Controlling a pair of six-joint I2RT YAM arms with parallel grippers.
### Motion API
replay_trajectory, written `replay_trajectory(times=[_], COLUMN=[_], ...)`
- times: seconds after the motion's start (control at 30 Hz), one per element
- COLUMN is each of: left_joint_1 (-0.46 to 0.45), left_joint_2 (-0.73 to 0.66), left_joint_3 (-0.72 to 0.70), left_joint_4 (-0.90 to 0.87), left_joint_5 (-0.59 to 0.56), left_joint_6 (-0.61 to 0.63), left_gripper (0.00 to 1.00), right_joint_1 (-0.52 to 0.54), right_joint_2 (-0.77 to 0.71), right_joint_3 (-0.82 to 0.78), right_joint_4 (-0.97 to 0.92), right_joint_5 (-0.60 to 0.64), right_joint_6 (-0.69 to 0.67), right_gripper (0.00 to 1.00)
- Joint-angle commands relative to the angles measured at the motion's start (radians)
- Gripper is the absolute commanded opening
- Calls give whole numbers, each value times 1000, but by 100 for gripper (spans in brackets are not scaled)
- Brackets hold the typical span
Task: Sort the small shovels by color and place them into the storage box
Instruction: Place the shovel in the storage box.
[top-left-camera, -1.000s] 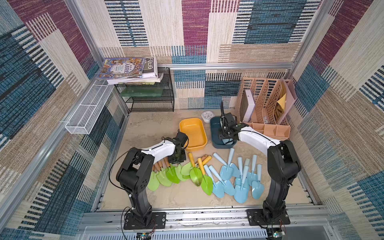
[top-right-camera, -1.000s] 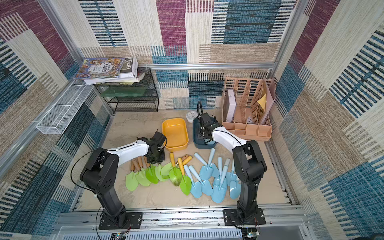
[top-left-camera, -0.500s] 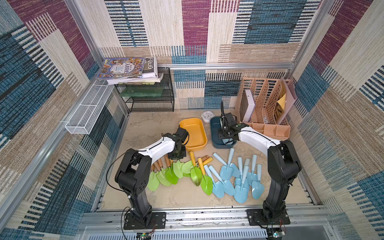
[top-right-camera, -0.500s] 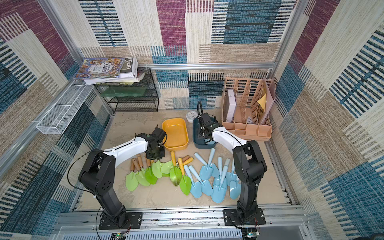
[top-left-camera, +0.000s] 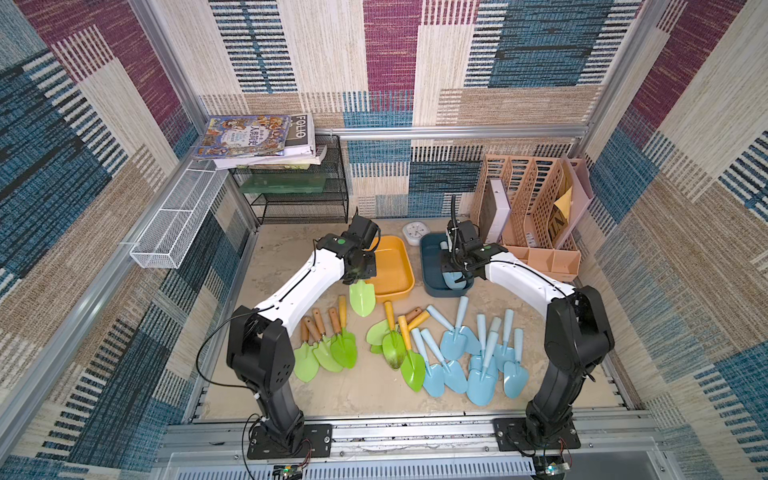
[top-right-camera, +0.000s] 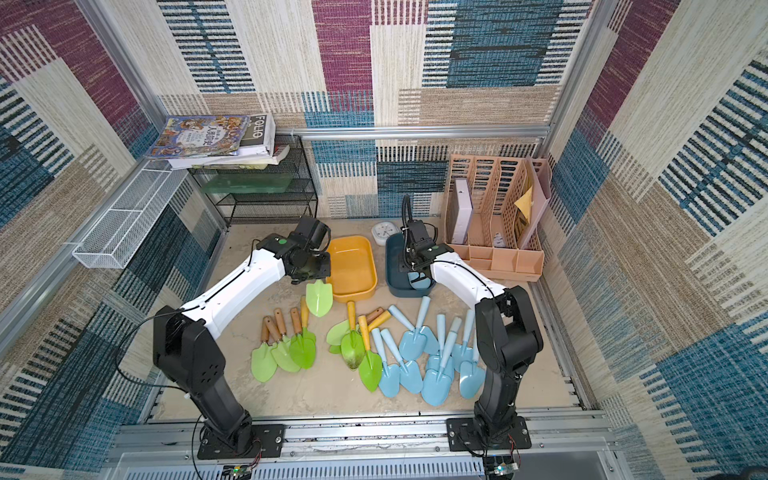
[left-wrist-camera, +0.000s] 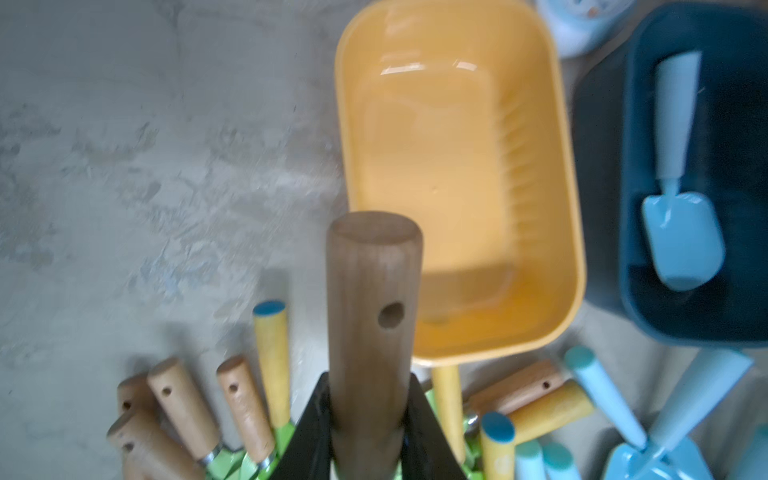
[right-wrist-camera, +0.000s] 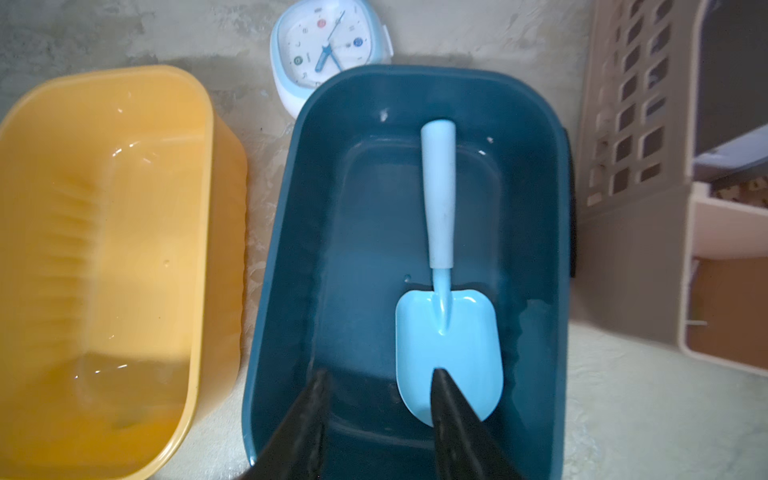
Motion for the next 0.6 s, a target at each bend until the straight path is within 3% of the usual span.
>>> replay_trajectory(times=[0.0,0.3,0.57], left_joint_1=[5,6,16], left_joint_2=[120,485,632], left_joint_3=[159,521,598], left_joint_4=[40,52,124], left_joint_5=[68,97,181], left_joint_6=[12,-25,-123], left_gripper=[0,0,0], right_joint_1=[-9,-62,-98], right_joint_2=[-38,-143,-159], right_joint_3=[-25,-127,-154], right_joint_4=[11,-14,-32], right_joint_5=[1,-13,-27], right_joint_6=[6,-11,-30], right_gripper=[43,43,43])
